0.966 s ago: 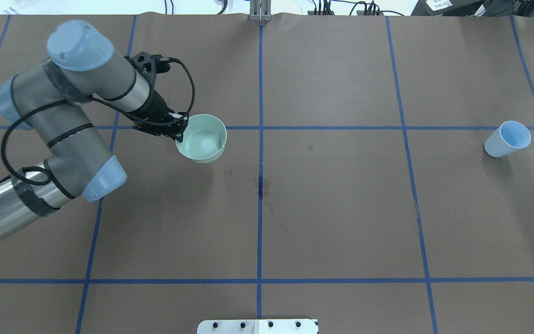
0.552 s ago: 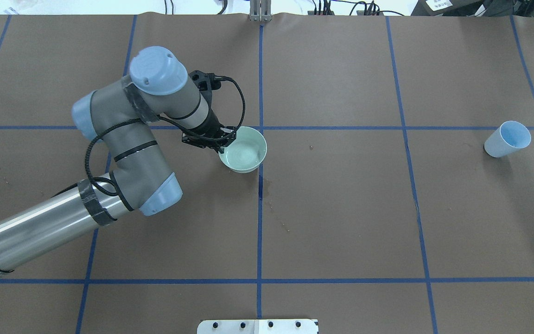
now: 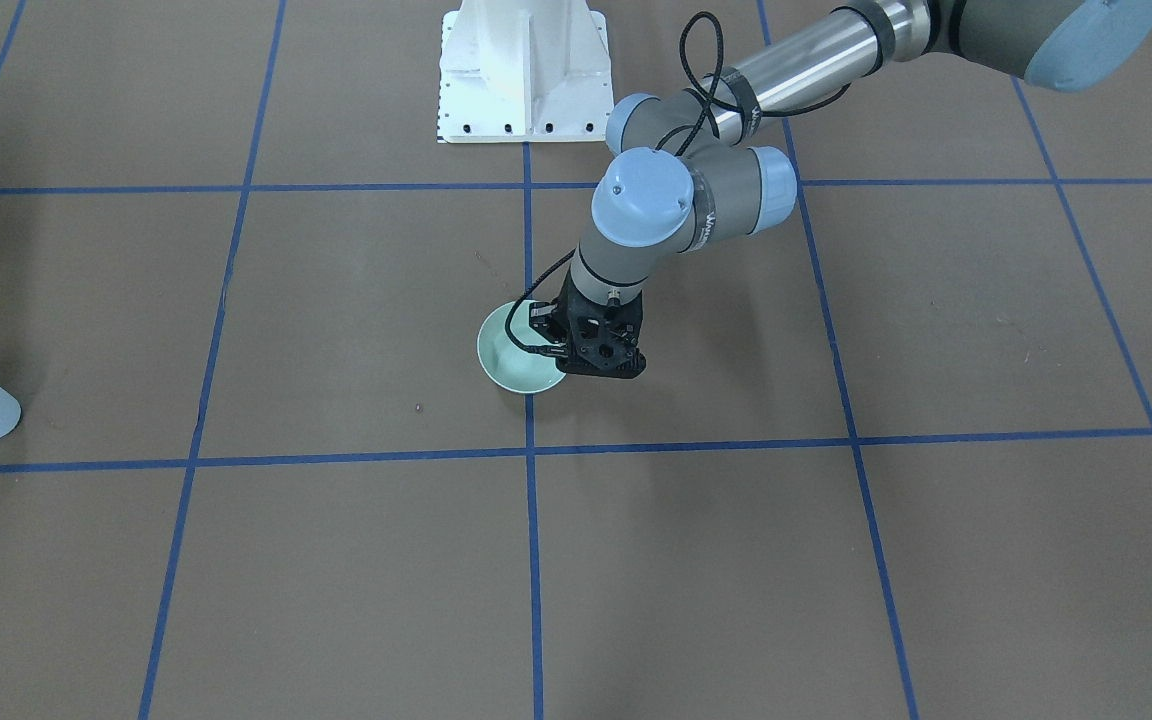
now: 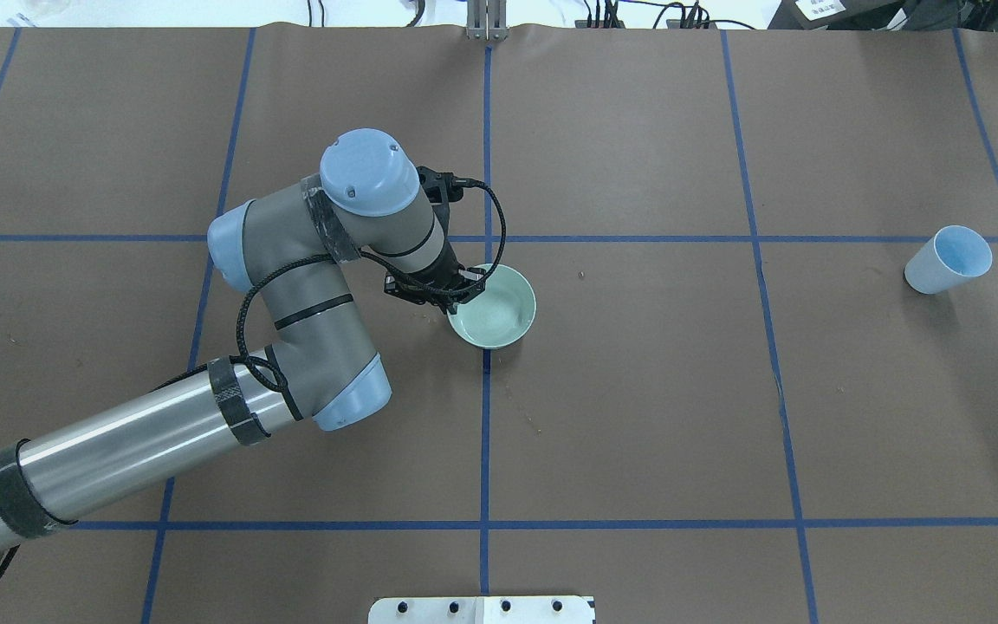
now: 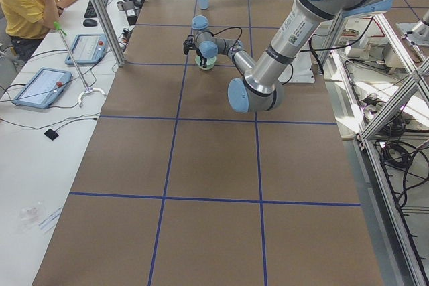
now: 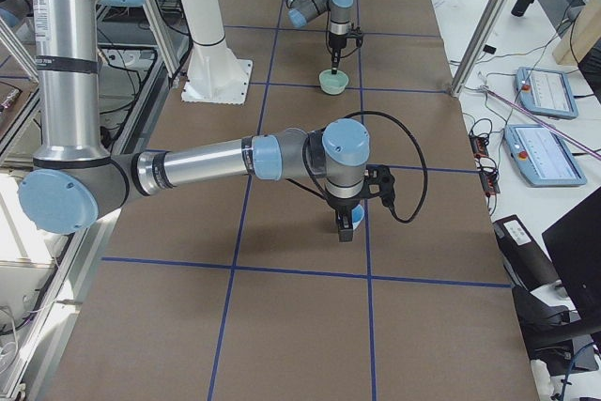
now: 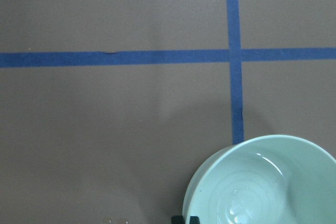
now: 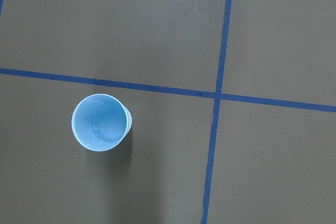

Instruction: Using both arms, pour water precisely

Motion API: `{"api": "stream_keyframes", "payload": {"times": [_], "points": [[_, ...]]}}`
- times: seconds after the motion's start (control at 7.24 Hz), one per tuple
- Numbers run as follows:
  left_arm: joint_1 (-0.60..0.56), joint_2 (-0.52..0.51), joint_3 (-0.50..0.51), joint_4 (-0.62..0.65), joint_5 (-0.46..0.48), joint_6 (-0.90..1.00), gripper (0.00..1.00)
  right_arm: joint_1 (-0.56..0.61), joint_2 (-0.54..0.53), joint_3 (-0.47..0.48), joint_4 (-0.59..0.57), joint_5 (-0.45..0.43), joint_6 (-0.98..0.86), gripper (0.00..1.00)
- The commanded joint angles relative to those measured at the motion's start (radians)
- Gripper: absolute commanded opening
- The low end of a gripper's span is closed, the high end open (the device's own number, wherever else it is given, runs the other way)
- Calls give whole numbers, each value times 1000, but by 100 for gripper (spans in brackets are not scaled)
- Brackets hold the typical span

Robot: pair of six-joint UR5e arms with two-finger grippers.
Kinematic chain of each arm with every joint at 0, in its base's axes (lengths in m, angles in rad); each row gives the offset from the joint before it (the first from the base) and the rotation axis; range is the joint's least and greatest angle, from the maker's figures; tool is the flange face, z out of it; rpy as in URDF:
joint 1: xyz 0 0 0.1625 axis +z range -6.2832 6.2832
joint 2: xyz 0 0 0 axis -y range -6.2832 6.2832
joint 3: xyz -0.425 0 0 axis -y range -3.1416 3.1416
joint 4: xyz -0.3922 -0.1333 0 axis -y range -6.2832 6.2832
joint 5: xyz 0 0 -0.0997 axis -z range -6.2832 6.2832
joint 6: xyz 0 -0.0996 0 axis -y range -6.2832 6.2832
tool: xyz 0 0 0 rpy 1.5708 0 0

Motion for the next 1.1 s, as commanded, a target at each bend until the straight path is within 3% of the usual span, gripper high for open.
{"api": "stream_keyframes", "payload": {"times": [0.0,0.14,0.41,0.69,0.83,0.97], "points": [[-13,0,-19,0,1,2,100,-1,1,0,0,-1,-1,100],[-59,3,-58,18,-12,4,100,-1,1,0,2,-1,-1,100],[-183,47,-201,188,-74,34,100,-1,4,2,2,0,-3,100],[-298,263,-411,275,-87,277,100,-5,4,11,0,6,-1,100],[-377,401,-477,276,-93,444,100,-7,4,18,0,20,0,100],[-488,496,-485,273,-167,617,100,-22,2,40,0,20,55,100]]}}
